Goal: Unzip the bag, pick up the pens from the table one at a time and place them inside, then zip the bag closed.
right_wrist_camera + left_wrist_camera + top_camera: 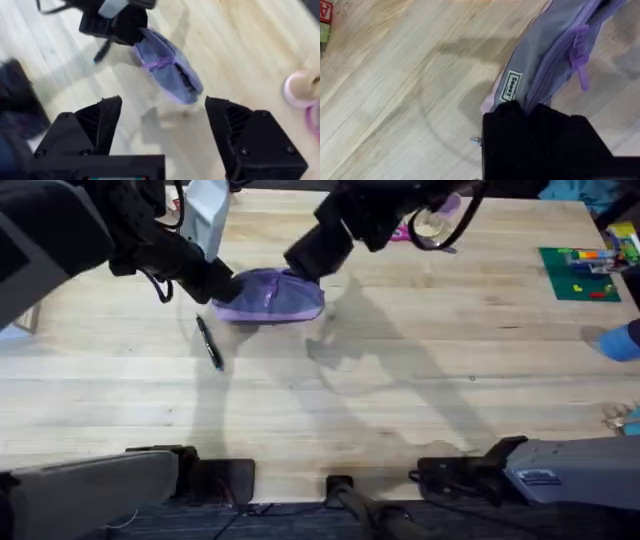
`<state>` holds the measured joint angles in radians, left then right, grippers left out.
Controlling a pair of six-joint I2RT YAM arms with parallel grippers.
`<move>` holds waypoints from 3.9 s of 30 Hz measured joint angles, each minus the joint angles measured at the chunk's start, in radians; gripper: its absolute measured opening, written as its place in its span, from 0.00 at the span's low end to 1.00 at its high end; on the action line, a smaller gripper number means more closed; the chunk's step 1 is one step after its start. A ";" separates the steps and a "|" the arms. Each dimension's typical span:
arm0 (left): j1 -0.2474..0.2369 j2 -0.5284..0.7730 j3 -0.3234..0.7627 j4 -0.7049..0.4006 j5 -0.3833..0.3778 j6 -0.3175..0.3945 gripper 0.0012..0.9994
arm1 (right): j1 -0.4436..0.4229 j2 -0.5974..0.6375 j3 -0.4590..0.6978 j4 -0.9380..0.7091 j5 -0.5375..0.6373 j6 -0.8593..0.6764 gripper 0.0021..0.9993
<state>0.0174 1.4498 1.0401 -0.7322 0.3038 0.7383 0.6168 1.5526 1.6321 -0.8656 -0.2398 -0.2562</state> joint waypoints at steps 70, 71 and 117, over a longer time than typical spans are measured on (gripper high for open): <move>0.000 0.000 0.000 0.004 0.002 0.000 0.04 | 0.185 0.162 -0.459 0.775 0.244 1.012 0.80; 0.000 0.000 0.000 0.003 0.003 0.000 0.04 | 0.185 0.166 -0.459 0.777 0.248 1.012 0.77; 0.000 0.000 0.000 0.010 0.007 0.000 0.04 | 0.178 0.238 -0.459 0.810 0.412 1.013 0.03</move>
<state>0.0174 1.4498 1.0401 -0.7219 0.3107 0.7383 0.7952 1.7908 1.1732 -0.0559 0.1722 0.7564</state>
